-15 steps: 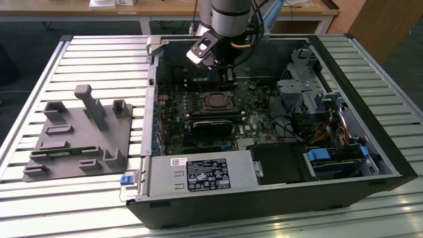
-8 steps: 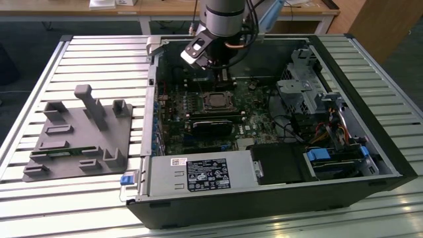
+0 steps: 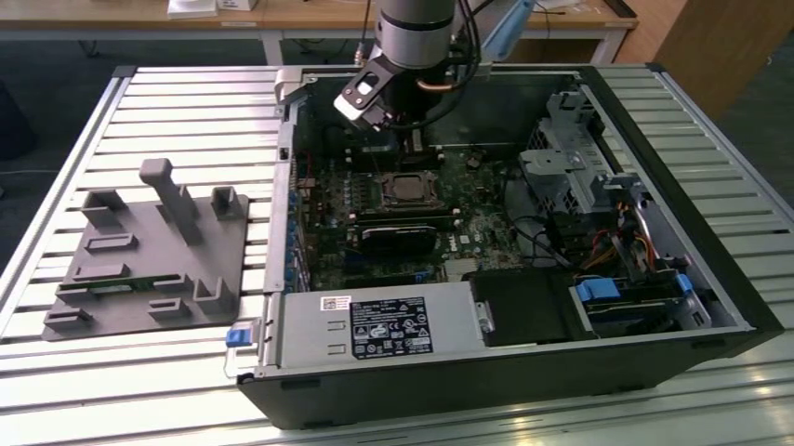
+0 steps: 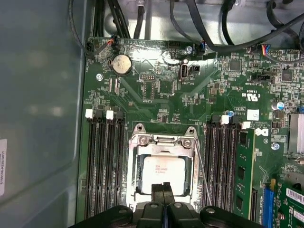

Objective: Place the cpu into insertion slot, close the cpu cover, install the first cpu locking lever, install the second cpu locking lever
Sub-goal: 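Install the first cpu locking lever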

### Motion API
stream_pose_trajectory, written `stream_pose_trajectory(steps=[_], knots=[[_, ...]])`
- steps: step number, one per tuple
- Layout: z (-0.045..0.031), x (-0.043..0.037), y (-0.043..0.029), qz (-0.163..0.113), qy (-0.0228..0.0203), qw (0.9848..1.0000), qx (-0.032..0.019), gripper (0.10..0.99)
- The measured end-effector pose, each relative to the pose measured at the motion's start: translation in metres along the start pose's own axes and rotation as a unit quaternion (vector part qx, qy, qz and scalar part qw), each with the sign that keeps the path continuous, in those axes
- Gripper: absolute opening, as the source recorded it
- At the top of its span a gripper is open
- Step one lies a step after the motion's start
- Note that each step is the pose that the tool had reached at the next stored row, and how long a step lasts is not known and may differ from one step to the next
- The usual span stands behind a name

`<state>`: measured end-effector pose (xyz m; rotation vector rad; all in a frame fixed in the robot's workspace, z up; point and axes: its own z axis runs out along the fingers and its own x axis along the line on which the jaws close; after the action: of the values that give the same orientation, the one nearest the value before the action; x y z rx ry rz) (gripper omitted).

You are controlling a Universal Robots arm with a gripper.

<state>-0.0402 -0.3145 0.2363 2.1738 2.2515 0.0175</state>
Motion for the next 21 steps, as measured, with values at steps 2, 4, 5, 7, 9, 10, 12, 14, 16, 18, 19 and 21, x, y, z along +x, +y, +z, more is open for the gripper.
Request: stream_pose_trajectory(steps=[2, 4, 5, 7, 9, 10, 12, 14, 16, 18, 19, 21], knots=[[0.0, 0.0, 0.0, 0.0, 0.0, 1.0, 0.0, 0.106], [-0.0005, -0.0001, -0.0001, 0.0, -0.0002, 1.0, 0.0001, 0.106], [-0.0016, -0.0001, -0.0001, 0.0, -0.0002, 1.0, 0.0001, 0.106], [-0.0053, 0.0, 0.0, 0.0, -0.0001, 1.0, 0.0, 0.106], [-0.0113, 0.0, 0.0001, 0.0, 0.0, 1.0, 0.0, 0.106], [-0.0147, 0.0, 0.0002, 0.0, -0.0001, 1.0, 0.0, 0.106], [-0.0209, 0.0, 0.0003, 0.0, -0.0001, 1.0, 0.0, 0.106], [-0.0228, 0.0, 0.0003, -0.005, 0.0, 1.0, 0.0, 0.106], [-0.0228, 0.0, 0.0003, -0.022, 0.0003, 0.9998, -0.0001, 0.106], [-0.0228, 0.0, 0.0003, -0.041, 0.0005, 0.9992, 0.0, 0.106], [-0.0228, 0.0, 0.0003, -0.05, 0.0007, 0.9988, -0.0001, 0.106], [-0.0228, 0.0, 0.0003, -0.068, 0.001, 0.9977, 0.0, 0.106]])
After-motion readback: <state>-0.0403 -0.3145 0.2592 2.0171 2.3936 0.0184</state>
